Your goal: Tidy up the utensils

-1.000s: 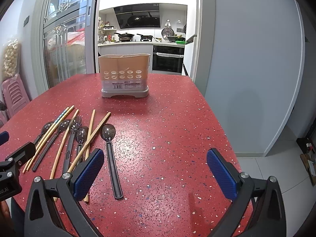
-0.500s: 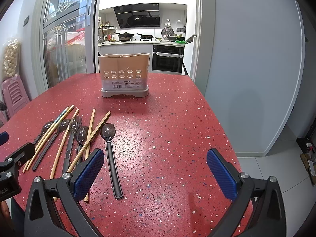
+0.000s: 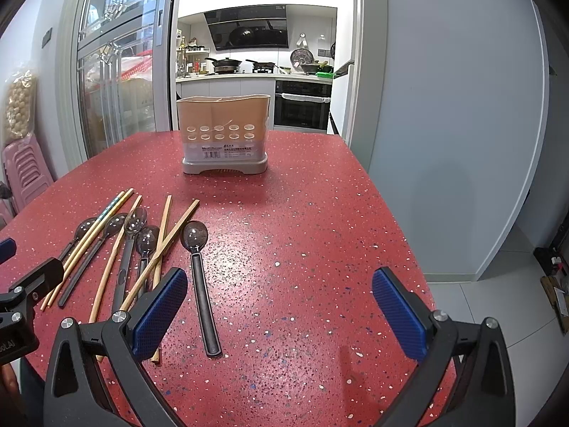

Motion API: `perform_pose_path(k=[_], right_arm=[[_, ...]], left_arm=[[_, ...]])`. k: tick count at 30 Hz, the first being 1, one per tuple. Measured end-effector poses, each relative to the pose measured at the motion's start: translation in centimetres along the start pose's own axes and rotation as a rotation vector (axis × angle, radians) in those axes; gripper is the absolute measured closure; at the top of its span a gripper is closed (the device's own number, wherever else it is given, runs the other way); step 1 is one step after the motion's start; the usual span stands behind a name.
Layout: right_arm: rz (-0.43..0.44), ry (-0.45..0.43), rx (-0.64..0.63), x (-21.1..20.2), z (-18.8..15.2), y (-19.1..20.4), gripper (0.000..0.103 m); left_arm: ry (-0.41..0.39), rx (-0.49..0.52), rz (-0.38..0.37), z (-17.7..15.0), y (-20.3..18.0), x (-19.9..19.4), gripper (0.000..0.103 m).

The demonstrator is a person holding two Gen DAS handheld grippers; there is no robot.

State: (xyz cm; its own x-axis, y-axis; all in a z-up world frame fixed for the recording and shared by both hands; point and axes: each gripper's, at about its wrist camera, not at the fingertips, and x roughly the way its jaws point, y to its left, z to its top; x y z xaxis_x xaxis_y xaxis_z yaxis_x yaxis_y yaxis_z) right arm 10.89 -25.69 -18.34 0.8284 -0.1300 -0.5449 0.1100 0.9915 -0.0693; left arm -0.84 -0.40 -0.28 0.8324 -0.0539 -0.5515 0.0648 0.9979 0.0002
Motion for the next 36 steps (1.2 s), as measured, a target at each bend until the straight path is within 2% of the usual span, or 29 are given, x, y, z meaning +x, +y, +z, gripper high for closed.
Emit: perform_pose_path(k=[36], right_arm=[[0.001,0.009,-0.001,-0.05,-0.74,0.00,0.000]], left_arm=[[0.009,0.003,-0.009,-0.32,-0.35,0.25,0.000]])
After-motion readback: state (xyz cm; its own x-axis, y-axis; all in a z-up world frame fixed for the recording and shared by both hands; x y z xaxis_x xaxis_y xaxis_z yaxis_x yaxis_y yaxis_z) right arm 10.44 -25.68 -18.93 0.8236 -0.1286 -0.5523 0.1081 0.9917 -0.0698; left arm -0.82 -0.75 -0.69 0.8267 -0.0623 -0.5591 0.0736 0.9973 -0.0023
